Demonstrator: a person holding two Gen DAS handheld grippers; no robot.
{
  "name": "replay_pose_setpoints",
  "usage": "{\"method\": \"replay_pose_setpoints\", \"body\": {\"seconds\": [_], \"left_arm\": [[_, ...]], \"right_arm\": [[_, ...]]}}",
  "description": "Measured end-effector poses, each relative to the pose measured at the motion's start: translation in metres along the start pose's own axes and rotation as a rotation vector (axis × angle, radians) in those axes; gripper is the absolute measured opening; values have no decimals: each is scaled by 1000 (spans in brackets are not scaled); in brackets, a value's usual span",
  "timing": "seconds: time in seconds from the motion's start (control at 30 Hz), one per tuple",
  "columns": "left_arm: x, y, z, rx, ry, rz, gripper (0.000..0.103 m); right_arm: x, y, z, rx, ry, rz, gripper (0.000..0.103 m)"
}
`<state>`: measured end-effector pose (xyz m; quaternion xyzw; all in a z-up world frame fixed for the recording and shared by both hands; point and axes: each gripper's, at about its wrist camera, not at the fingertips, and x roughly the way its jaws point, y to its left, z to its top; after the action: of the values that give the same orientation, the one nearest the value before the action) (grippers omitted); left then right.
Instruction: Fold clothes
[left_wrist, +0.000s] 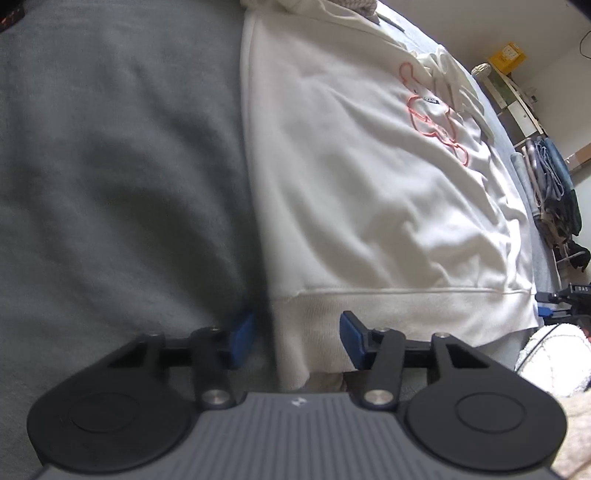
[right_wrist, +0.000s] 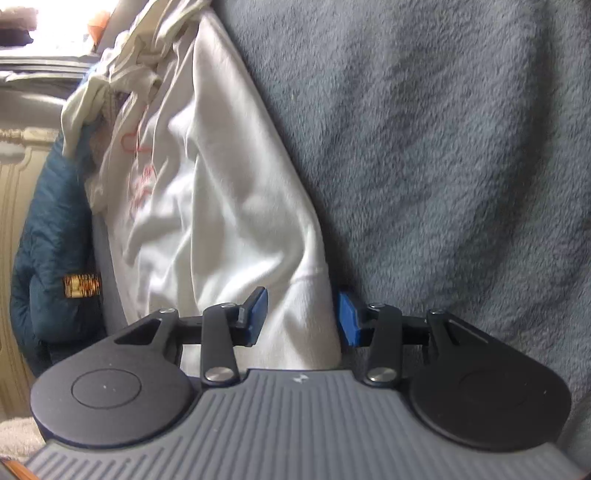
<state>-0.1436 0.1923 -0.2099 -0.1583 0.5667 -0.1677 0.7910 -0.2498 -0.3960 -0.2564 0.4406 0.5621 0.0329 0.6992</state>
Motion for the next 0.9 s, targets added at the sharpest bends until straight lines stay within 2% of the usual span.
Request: {"method": "replay_pose_setpoints", "body": {"seconds": [0.07,0.13,0.17,0.2,0.27,0.37,0.47,0.57,0.67,0.73,0.83,0.9], "left_arm": [[4,-1,-1,-10,-6,-2,48],[10,-4,-2,-20,-3,10,39],[13,-7,-2,-21,5,36,24],[15,-9,-2,-21,15,66,9],[8,-12,0,-39,8,64,7],[-12,-14,3,-59,5,23,6],[-26,-12,8,-61,52,-8,6],[-13,-12,8,-24,102,38,6],[11,-14,6,11,141,91,6],[17,-15,6,36,149,102,7],[14,-16,5,75,151,99,14],[7,-16,4,87,153,85,20]], "right_arm": [[6,4,-1,-14,21,-12,40],[10,9,1,-31,30,-27,39],[12,11,2,-42,31,-43,32],[14,16,2,-60,31,-64,19],[15,29,1,-111,30,-114,7],[8,55,-3,-196,36,-173,5],[-5,69,-4,-231,56,-207,5],[-2,65,0,-213,81,-260,5],[21,56,2,-201,131,-319,5],[30,55,4,-189,138,-331,6],[23,54,3,-161,122,-320,12],[13,51,0,-133,105,-323,28]]}}
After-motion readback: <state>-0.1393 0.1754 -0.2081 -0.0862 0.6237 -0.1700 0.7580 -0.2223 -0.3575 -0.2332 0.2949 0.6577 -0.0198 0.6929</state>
